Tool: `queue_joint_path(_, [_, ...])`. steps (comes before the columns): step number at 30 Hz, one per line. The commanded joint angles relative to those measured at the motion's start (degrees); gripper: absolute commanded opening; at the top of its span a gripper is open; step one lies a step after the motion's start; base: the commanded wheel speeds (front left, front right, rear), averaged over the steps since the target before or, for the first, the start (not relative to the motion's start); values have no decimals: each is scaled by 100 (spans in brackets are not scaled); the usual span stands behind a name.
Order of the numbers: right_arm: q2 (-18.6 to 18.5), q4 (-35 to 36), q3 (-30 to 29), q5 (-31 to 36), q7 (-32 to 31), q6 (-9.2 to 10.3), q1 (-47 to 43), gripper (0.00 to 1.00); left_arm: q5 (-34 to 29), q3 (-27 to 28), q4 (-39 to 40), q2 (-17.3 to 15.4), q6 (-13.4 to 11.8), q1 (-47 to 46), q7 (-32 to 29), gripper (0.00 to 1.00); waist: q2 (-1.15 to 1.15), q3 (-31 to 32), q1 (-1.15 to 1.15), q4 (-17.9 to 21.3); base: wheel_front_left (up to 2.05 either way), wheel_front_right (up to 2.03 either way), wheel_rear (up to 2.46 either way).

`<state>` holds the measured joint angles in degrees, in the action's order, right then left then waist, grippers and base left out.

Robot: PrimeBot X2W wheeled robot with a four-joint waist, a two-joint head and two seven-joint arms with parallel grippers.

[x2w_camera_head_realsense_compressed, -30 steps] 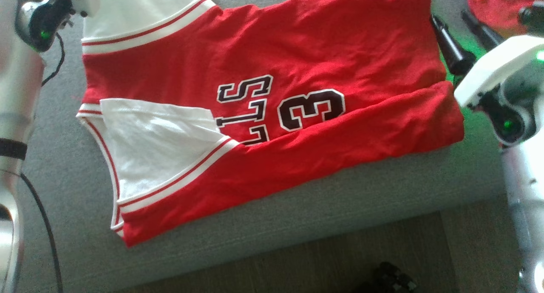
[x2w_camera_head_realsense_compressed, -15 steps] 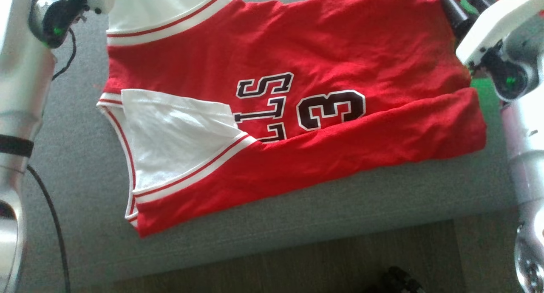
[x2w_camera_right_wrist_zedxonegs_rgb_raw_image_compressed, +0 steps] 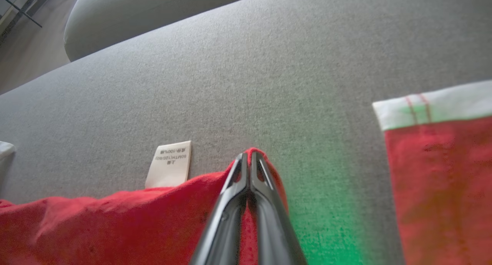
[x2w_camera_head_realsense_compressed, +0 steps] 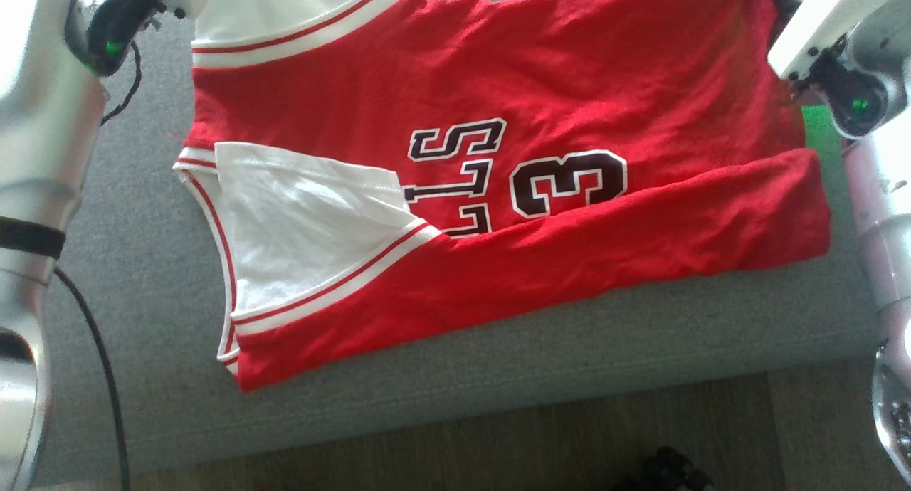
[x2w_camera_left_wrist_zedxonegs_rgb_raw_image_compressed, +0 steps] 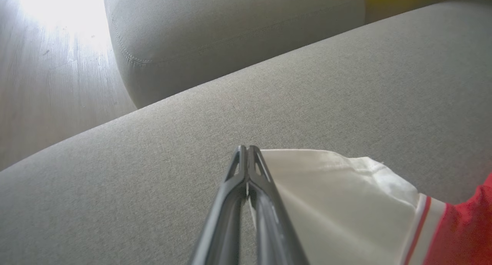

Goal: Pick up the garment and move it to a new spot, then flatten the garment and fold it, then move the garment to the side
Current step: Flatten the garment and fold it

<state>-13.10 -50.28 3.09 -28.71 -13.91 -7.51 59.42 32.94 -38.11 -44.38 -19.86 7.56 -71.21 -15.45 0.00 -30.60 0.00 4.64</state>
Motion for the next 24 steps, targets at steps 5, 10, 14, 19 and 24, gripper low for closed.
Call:
queue_joint_path(5, [-97, 3, 49, 12, 294, 2, 337, 0, -71, 155, 148, -298, -22, -461, 407, 0, 0, -2, 0, -34, 0, 0, 0])
queue_joint_path(10, [-101, -174, 115, -28, 452, 2, 445, 0, -96, 128, 20, -269, -35, -509, 595, 0, 0, 13, 0, -48, 0, 0, 0])
queue_joint_path(14, [-159, -121, -11, -147, 744, 2, 695, 0, -240, 223, 120, -302, -109, -721, 1402, 0, 0, 33, 0, -156, 0, 0, 0])
queue_joint_path(19, [-261, -68, 52, -232, 822, 2, 809, 0, -242, 304, 5, -268, -139, -739, 2013, 0, 0, 122, 0, -234, 0, 0, 0])
queue_joint_path(24, [-356, 80, 297, -358, 684, 2, 662, 0, -69, 259, -129, -215, -81, -468, 2169, 0, 0, 278, 0, -305, 0, 0, 0])
